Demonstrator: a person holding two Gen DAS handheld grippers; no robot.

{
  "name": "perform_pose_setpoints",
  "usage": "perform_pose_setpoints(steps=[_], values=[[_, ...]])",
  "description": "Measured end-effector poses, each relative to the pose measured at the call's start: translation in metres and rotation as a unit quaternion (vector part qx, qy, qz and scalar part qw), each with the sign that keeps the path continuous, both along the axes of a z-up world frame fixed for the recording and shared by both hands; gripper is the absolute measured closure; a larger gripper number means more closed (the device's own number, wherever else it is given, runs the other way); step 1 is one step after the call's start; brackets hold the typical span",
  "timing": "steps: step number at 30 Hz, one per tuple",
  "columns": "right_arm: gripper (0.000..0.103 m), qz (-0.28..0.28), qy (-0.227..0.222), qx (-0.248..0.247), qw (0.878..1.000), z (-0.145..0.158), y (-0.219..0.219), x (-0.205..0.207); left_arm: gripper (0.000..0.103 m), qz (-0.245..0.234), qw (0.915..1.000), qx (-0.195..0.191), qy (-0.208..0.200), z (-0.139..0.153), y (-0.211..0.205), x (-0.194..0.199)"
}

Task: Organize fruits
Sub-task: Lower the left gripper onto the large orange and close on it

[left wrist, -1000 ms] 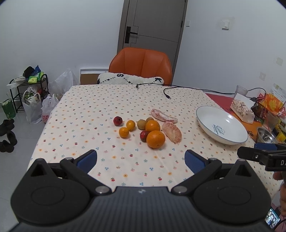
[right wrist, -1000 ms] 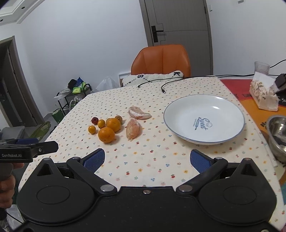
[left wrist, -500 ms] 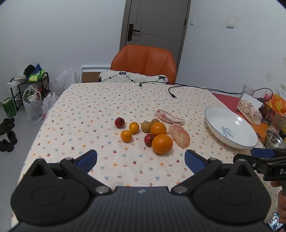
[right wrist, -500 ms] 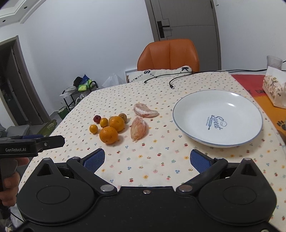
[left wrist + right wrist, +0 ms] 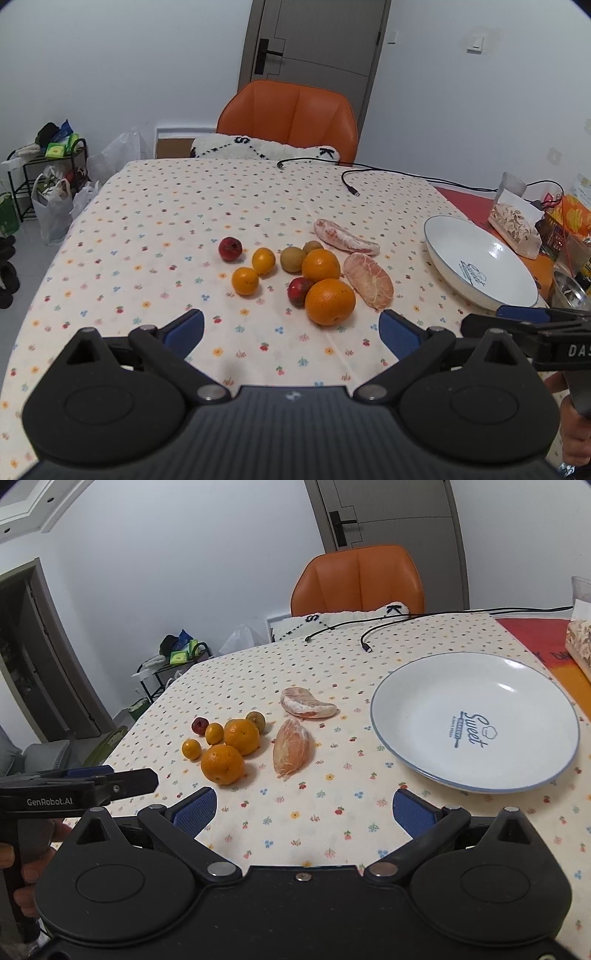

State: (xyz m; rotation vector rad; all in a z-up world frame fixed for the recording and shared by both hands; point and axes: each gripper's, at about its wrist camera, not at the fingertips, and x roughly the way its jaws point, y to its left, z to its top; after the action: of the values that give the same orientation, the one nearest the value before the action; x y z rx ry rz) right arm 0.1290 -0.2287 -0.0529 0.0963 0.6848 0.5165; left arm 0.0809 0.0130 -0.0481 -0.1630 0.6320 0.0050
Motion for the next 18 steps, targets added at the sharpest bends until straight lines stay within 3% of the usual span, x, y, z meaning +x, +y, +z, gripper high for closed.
perform_pose_setpoints(steps=[3,11,18], values=[[0.005,0.002,0.005,0.003,1.000,-0.003,0.003,0.006,0.007,-0.001,1.0000,-0.005,0.000,-0.003,-0.001,0.006],[0.029,0.018,0.006,0.003,1.000,-0.011,0.011,0.019,0.026,-0.005,0.9997,-0.022,0.005,-0.010,-0.005,0.024],[0.031,0.017,0.014,0.001,1.000,-0.019,0.015,0.033,0.040,-0.011,0.9993,-0.032,0.017,-0.017,-0.012,0.040]])
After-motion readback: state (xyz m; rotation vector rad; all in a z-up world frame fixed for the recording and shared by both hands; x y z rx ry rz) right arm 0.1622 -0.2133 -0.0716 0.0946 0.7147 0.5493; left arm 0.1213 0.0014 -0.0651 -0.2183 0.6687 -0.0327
